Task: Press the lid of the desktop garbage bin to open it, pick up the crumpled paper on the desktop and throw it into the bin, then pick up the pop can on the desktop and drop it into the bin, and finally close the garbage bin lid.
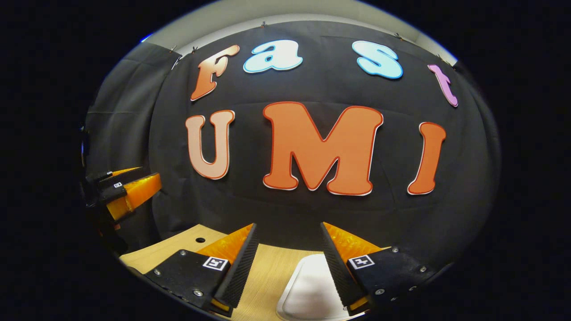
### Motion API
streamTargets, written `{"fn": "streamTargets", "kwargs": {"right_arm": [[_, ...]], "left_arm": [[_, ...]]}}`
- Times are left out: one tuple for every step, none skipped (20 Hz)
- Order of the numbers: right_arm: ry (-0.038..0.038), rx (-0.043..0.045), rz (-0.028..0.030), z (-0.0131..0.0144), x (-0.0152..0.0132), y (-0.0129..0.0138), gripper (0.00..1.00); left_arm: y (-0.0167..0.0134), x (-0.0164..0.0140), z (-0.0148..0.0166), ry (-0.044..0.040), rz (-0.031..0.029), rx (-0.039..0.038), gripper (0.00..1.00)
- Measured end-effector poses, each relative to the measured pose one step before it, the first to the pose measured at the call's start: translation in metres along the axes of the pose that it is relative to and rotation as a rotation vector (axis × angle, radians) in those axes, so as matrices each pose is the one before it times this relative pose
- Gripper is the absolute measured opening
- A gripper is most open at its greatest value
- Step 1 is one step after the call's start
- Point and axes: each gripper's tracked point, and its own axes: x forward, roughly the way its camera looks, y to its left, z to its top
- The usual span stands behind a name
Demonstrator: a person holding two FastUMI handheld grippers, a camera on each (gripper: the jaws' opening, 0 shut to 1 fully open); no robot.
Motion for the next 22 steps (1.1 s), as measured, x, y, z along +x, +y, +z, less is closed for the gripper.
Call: {"fn": "streamTargets", "kwargs": {"right_arm": [[0.00825, 0.00628, 0.00383, -0.00136, 0.00019, 0.00292, 0.83], [-0.00368, 0.00361, 0.00860, 0.00038, -0.00094, 0.00347, 0.83], [-0.01176, -0.00250, 0.00402, 0.00319, -0.00027, 0.00187, 0.83], [-0.00871, -0.00344, 0.00812, 0.00360, -0.00010, 0.00314, 0.83], [-0.00167, -0.00776, 0.00815, 0.00000, 0.00083, 0.00349, 0.83], [0.00602, -0.01080, 0.00800, -0.00130, -0.00270, 0.00228, 0.83], [0.00327, -0.01258, 0.00691, -0.00123, -0.00083, 0.00294, 0.83], [0.00192, -0.00972, -0.00261, 0.00023, -0.00052, -0.00039, 0.83], [-0.00002, -0.00283, -0.00043, 0.00014, -0.00176, 0.00043, 0.83], [0.00170, -0.00020, -0.00672, -0.00119, -0.00082, -0.00062, 0.83], [0.00449, 0.00570, -0.00470, -0.00114, -0.00016, -0.00067, 0.83], [0.00205, 0.00220, -0.00642, -0.00065, -0.00164, 0.00008, 0.84], [0.00247, -0.00641, -0.01380, -0.00144, -0.00108, -0.00361, 0.84], [-0.00576, -0.01356, -0.01247, -0.00002, -0.00122, -0.00334, 0.84], [-0.00475, -0.01397, -0.01585, -0.00035, -0.00225, -0.00434, 0.84], [0.00149, -0.00029, -0.00229, 0.00062, -0.00088, -0.00035, 0.84], [0.00003, 0.01386, 0.00248, 0.00013, -0.00084, 0.00114, 0.84], [0.00318, 0.01269, 0.00307, -0.00059, -0.00276, 0.00092, 0.84], [0.00121, 0.00391, 0.00136, -0.00164, -0.00233, -0.00097, 0.84], [-0.00235, -0.00312, -0.00418, -0.00185, -0.00724, -0.00338, 0.84], [-0.00168, -0.00552, 0.00325, -0.00137, -0.00472, -0.00036, 0.84], [-0.00065, -0.00634, 0.00057, -0.00201, -0.00296, 0.00134, 0.84]], "left_arm": [[-0.00328, 0.00136, -0.00584, 0.01475, -0.01122, -0.01498, 0.89], [-0.00197, 0.00084, -0.00544, 0.01722, -0.00699, -0.01530, 0.93], [-0.00179, 0.00119, -0.00481, 0.01832, -0.00878, -0.01118, 0.90], [-0.00021, 0.00135, -0.00158, 0.00772, -0.00487, -0.00263, 0.90], [0.00108, -0.00186, 0.00184, -0.00270, -0.00005, 0.00512, 0.93], [0.00231, -0.00026, 0.00452, -0.01221, 0.00113, 0.00725, 0.93], [0.00101, 0.00071, 0.00332, -0.00701, -0.00005, 0.01022, 0.90], [0.00054, -0.00011, 0.00140, -0.00270, -0.00261, 0.00965, 0.91], [0.00002, -0.00155, 0.00027, -0.00113, -0.00643, 0.00282, 0.92], [0.00039, -0.00220, -0.00038, 0.00004, -0.00389, -0.00738, 0.92], [0.00210, -0.00160, -0.00092, 0.00460, -0.00219, -0.00963, 0.92], [-0.00020, -0.00227, -0.00204, 0.00766, -0.00462, -0.00858, 0.92], [0.00266, -0.00229, -0.00157, 0.00228, 0.00337, 0.00089, 0.92], [0.00244, -0.00250, 0.00132, -0.00166, 0.00329, 0.00174, 0.92], [0.00170, -0.00182, -0.00067, -0.00183, 0.00341, -0.00215, 0.90], [0.00030, -0.00169, 0.00072, -0.00400, 0.00160, -0.00636, 0.90], [-0.00086, -0.00076, 0.00074, -0.00262, -0.00196, -0.00689, 0.92], [-0.00253, -0.00117, 0.00091, -0.00056, -0.00255, -0.00517, 0.92], [-0.00238, -0.00164, 0.00013, 0.00071, -0.00443, -0.00245, 0.92], [-0.00295, -0.00150, -0.00047, 0.00596, -0.00313, -0.00032, 0.93], [-0.00271, -0.00056, -0.00180, 0.00869, -0.00226, 0.00082, 0.90], [-0.00144, -0.00065, -0.00076, 0.00439, -0.00428, -0.00374, 0.92]]}}
